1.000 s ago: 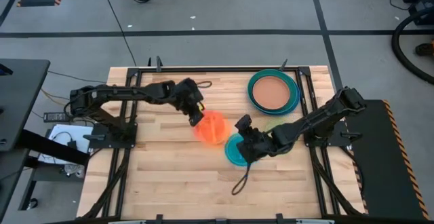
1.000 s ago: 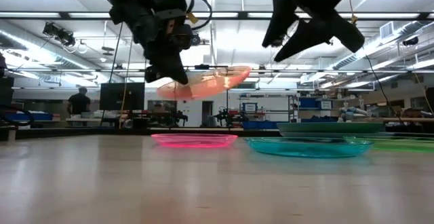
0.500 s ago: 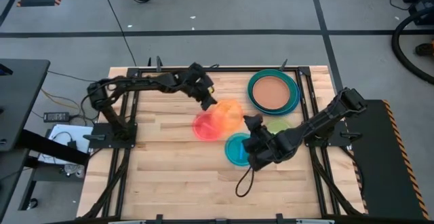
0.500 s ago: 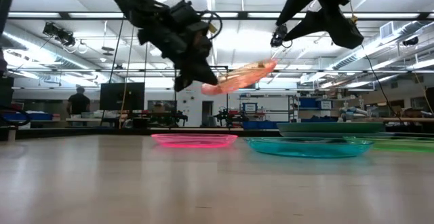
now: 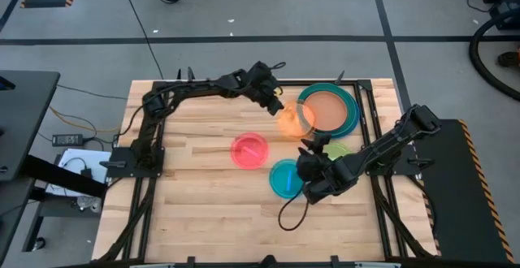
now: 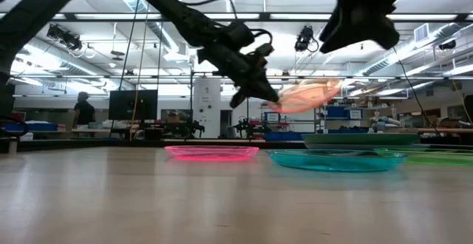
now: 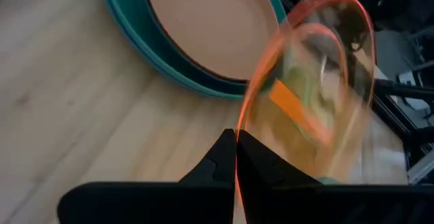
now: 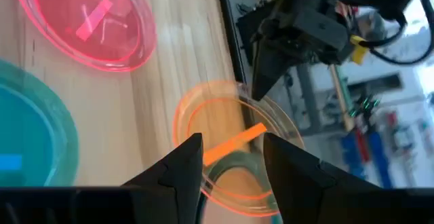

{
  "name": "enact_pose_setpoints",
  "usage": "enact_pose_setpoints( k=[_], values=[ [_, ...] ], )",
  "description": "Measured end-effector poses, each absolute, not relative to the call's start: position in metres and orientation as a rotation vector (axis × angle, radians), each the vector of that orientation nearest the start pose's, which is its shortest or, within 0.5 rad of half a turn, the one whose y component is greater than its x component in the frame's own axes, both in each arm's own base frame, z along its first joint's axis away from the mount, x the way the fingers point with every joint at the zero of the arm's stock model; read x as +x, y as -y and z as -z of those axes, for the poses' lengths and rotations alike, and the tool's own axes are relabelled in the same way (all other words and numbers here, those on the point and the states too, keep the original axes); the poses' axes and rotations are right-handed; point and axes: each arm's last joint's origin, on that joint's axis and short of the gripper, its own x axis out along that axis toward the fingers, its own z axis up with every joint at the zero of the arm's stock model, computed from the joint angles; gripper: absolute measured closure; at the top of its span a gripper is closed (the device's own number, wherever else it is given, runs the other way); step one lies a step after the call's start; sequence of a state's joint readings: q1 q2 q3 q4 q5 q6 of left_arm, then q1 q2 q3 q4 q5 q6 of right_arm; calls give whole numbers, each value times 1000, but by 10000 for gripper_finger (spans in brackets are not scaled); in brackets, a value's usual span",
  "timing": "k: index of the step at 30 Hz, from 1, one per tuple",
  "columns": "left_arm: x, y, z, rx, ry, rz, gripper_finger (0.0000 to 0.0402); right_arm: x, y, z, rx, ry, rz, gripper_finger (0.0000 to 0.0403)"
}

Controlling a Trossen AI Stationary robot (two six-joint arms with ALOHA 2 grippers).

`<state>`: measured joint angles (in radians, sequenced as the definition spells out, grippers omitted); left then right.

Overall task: Stack plastic plates
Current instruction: Stack the orange plate on top of the brown plate

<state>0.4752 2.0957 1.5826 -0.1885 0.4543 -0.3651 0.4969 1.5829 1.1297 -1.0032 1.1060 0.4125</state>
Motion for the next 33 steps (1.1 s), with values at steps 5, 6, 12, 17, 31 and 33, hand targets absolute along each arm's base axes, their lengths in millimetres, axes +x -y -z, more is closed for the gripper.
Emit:
enact_pose_setpoints(
  k=[5,6,12,17,31,33],
  values=[
    [449,-205,-200,-711,-586,-135,391,236,-108,-244,-579,-819,771,238],
    [454,-206,-200,-713,-584,-132,391,233,-108,-247,-565,-797,787,238],
    [476,-206,-200,-701,-548,-143,391,221,-108,-260,-507,-757,780,238],
    [482,-208,-201,-704,-508,-194,391,208,-102,-273,-434,-721,790,238],
    [494,-196,-200,-667,-402,-372,391,190,-107,-275,-357,-571,766,238],
    [495,-198,-194,-680,-402,-393,391,190,-108,-274,-355,-575,758,238]
  ],
)
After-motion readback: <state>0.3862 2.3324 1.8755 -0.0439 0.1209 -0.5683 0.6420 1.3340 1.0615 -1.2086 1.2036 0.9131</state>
